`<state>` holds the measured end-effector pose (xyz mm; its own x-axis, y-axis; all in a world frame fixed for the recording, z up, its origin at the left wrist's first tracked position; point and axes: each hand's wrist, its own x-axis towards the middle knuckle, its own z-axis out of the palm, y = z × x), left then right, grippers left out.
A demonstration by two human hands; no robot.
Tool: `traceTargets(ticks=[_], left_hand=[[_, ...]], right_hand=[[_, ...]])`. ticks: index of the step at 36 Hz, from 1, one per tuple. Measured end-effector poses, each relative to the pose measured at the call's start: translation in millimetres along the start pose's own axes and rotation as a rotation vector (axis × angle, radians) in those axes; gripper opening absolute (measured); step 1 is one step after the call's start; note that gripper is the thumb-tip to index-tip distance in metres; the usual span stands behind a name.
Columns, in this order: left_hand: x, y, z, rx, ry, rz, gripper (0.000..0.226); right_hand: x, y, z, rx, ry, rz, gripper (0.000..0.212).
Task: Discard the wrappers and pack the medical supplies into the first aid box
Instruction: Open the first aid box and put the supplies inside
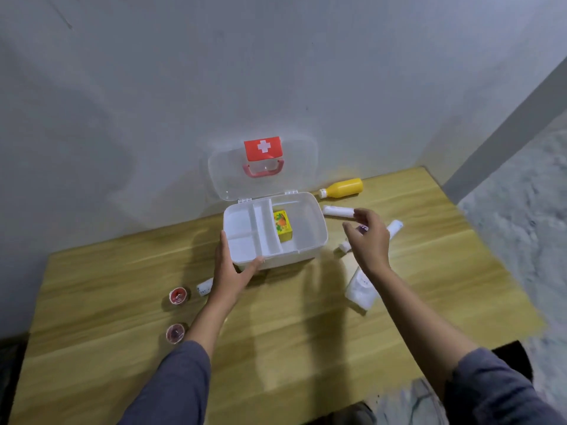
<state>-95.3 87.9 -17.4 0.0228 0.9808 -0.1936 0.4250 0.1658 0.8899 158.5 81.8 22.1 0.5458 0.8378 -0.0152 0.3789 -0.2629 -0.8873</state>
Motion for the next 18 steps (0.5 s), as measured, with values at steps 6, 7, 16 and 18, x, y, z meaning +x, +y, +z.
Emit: traceTargets(ticks=[6, 7, 16, 18], left_hand=[[1.6, -2.6, 2.1, 0.019, 0.011, 0.007, 0.099], [1.9, -3.0, 2.3, 0.013, 0.009, 0.005, 0.099], [2.3, -3.5, 2.4, 0.021, -0.006, -0.007, 0.1], [2.1, -3.8, 2.8, 0.021, -0.007, -0.006, 0.1]], right_hand=[[-42.3, 55.8, -15.1, -0.289, 0.12, 0.189, 0.067], [-47.9, 64.2, -13.2, -0.337, 0.114, 0.231, 0.075], [-54.1, 87.9, 0.5, -0.435, 0.081, 0.358, 0.082], [-51.2, 89.5, -5.3, -0.391, 0.057, 0.347, 0.068]])
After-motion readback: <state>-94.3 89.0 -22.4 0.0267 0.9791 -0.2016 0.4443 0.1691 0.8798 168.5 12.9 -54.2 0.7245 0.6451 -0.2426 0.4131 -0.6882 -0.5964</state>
